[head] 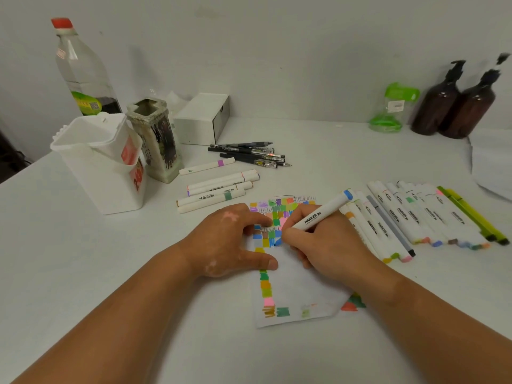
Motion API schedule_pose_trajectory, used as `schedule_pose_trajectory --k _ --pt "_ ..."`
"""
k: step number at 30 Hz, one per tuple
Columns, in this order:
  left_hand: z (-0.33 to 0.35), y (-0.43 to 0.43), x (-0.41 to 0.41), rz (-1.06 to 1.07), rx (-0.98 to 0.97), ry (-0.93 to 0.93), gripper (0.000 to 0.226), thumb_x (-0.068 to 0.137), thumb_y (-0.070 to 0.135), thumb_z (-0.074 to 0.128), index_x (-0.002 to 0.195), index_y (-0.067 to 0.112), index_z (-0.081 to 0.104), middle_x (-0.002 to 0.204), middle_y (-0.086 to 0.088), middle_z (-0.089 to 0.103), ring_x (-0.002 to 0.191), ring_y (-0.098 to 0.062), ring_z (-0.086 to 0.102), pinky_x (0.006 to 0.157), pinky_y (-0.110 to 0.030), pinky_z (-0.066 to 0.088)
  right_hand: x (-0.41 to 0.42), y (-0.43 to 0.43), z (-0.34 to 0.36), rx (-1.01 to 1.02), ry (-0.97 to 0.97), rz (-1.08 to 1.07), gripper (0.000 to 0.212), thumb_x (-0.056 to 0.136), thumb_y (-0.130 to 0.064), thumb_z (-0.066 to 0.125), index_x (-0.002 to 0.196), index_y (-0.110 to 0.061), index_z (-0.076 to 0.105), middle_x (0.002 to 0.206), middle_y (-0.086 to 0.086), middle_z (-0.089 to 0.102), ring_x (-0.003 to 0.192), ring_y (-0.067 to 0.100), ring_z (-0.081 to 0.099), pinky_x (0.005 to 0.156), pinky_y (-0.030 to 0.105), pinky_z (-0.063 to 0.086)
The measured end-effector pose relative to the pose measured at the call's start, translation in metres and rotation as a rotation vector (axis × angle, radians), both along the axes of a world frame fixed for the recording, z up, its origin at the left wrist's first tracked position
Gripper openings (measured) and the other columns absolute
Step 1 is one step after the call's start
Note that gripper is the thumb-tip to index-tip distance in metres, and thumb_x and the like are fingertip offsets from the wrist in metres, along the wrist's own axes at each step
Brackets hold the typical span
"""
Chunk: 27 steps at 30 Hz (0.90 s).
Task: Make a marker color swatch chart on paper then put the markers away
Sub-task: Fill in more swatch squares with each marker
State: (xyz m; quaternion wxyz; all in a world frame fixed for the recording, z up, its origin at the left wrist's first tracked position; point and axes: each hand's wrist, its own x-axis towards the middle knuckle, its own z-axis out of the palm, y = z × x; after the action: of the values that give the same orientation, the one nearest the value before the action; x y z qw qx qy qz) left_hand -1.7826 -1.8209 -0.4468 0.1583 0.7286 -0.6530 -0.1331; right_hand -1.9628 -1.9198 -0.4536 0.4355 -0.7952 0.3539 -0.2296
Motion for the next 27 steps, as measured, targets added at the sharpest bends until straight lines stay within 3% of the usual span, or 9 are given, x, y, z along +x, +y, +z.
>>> schedule_pose_trajectory --k 3,6,9,12,16,19,22,27 --pt "0.001 0.001 0.0 0.032 -0.009 0.062 0.066 0.074 0.064 0.073 0.133 0.047 0.048 0.097 0.022 0.049 0.089 0.0 0.05 0.07 -0.011 0.038 -0.002 -0.002 0.0 0.14 -0.174 -0.047 0.011 0.084 -0.017 0.073 0.075 -0.023 0.069 0.054 0.0 0.064 0.045 0.012 0.058 0.043 0.022 0.047" --pt "0.004 0.002 0.006 0.116 -0.101 0.279 0.03 0.093 0.022 0.064 0.116 0.038 0.052 0.098 0.017 0.055 0.087 -0.004 0.053 0.067 -0.011 0.042 -0.006 -0.007 0.005 0.33 -0.395 -0.063 0.01 0.073 -0.022 0.076 0.069 -0.024 0.067 0.055 0.004 0.06 0.046 0.017 0.053 0.042 0.026 0.044" --pt "0.006 0.003 0.009 0.208 -0.202 0.483 0.034 0.095 -0.001 0.046 0.106 0.029 0.055 0.101 0.016 0.065 0.095 -0.003 0.056 0.076 -0.01 0.042 -0.012 -0.013 0.009 0.378 -0.503 -0.04 0.017 0.064 -0.032 0.081 0.068 -0.022 0.068 0.056 0.006 0.059 0.046 0.016 0.052 0.041 0.025 0.042" --pt "0.007 0.003 0.005 0.184 -0.243 0.708 0.029 0.099 -0.003 0.048 0.112 0.022 0.056 0.107 0.011 0.072 0.085 -0.007 0.065 0.079 -0.023 0.054 -0.015 -0.016 0.01 0.357 -0.532 -0.012 0.021 0.064 -0.034 0.084 0.073 -0.02 0.072 0.057 0.006 0.059 0.048 0.016 0.053 0.044 0.025 0.045" --pt "0.008 0.002 0.0 0.101 -0.281 1.064 0.028 0.098 -0.003 0.052 0.123 0.01 0.05 0.113 -0.008 0.074 0.097 -0.026 0.073 0.081 -0.029 0.059 -0.018 -0.018 0.013 0.484 -0.632 0.025 0.007 0.071 -0.019 0.076 0.078 -0.018 0.076 0.064 0.009 0.064 0.054 0.018 0.058 0.047 0.026 0.049" --pt "0.007 0.001 0.0 0.066 -0.286 1.089 0.018 0.096 0.004 0.055 0.114 0.003 0.055 0.107 -0.013 0.075 0.095 -0.031 0.074 0.079 -0.032 0.06 -0.02 -0.019 0.017 0.503 -0.677 0.031 0.01 0.077 -0.014 0.067 0.074 -0.02 0.074 0.064 0.011 0.066 0.051 0.019 0.059 0.046 0.027 0.049" --pt "0.006 0.002 0.0 0.032 -0.258 1.031 0.022 0.09 0.017 0.061 0.109 0.009 0.066 0.1 -0.013 0.076 0.092 -0.03 0.074 0.079 -0.031 0.06 -0.021 -0.018 0.02 0.453 -0.675 0.033 0.01 0.079 -0.014 0.068 0.074 -0.02 0.074 0.065 0.011 0.067 0.051 0.018 0.059 0.046 0.027 0.049" --pt "0.006 0.002 -0.001 0.029 -0.256 1.026 0.023 0.086 0.019 0.064 0.108 0.014 0.071 0.095 -0.013 0.076 0.087 -0.025 0.075 0.075 -0.027 0.059 -0.02 -0.015 0.02 0.426 -0.642 0.044 0.009 0.079 -0.016 0.07 0.073 -0.021 0.073 0.066 0.011 0.069 0.05 0.018 0.059 0.046 0.026 0.049"
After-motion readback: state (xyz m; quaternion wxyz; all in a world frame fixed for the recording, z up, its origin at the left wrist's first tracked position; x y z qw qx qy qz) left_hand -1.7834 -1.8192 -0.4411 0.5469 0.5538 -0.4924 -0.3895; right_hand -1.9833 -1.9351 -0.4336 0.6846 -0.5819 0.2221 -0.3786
